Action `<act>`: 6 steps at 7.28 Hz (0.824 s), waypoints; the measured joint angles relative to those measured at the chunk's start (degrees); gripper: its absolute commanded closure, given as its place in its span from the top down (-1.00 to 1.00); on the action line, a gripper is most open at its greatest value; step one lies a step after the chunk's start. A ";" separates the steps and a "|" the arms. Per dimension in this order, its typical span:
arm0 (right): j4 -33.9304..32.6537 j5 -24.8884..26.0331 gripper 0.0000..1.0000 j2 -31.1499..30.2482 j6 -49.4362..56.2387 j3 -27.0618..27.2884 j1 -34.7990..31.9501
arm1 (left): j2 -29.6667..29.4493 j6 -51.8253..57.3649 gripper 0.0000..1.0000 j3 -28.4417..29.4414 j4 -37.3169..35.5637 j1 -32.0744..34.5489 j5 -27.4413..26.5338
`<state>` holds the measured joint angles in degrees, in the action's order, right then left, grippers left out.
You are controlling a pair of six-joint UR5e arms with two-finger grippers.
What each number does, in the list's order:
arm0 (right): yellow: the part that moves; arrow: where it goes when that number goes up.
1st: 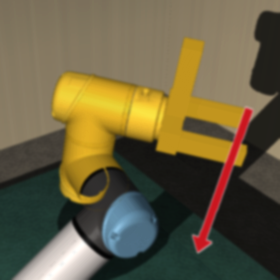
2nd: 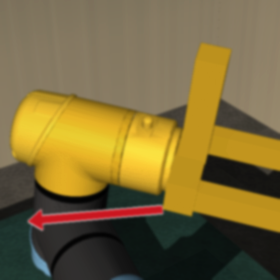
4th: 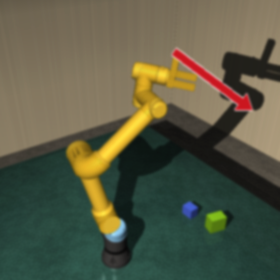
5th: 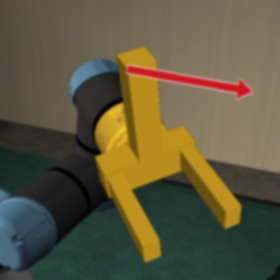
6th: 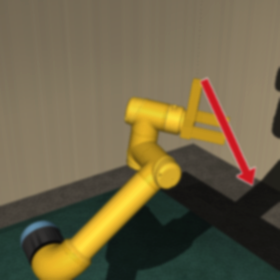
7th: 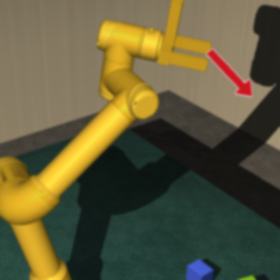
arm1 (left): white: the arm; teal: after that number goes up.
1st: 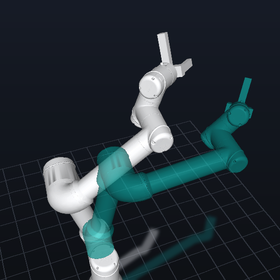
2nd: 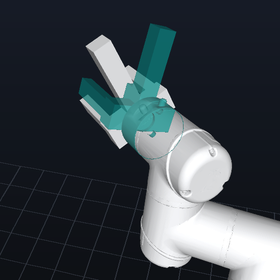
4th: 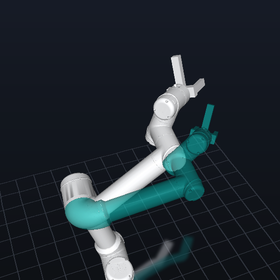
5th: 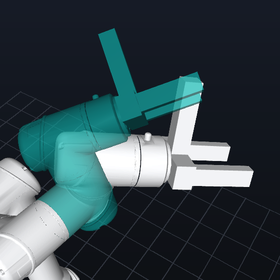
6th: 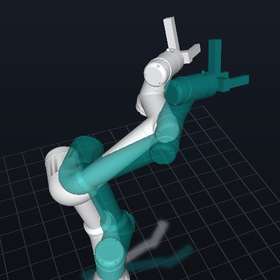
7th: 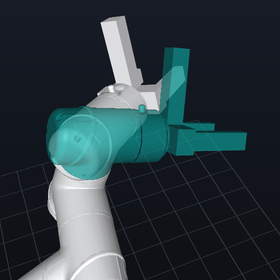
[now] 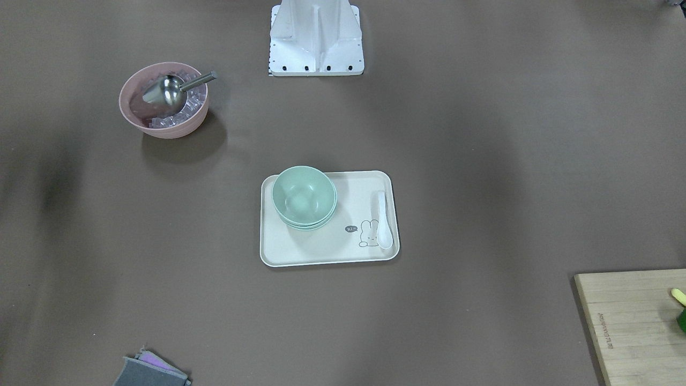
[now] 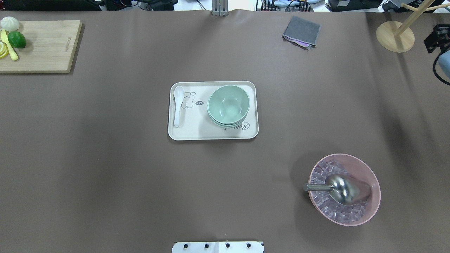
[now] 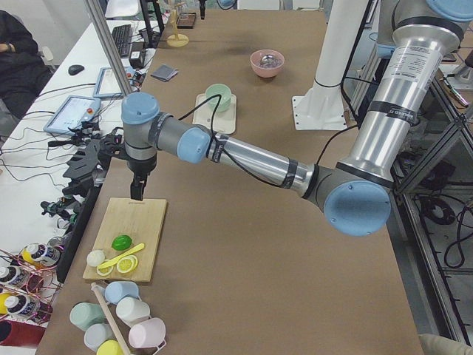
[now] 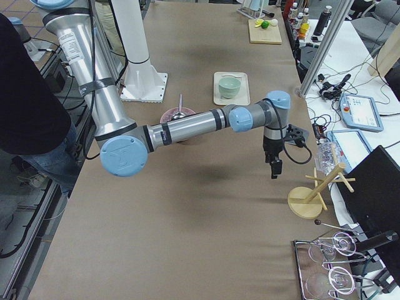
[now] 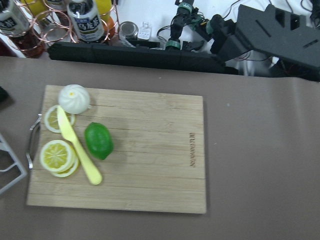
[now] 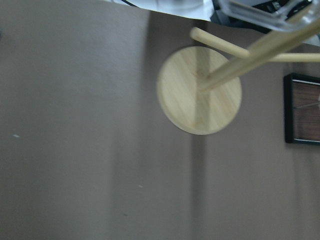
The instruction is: Stack green bowls together
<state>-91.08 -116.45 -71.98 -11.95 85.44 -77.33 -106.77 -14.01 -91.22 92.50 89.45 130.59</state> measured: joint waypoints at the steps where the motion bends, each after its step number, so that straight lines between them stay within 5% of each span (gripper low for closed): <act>1: -0.19 -5.08 1.00 -3.14 3.69 -0.16 -3.45 | 2.97 2.03 0.96 -1.39 -0.88 1.62 -0.20; 6: -0.24 -15.32 1.00 -15.60 10.42 0.00 -12.65 | 17.17 3.09 0.96 -2.95 2.36 3.03 -0.91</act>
<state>-91.33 -131.76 -87.58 -1.53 85.44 -89.98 -89.60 -10.92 -94.17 94.86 92.48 129.68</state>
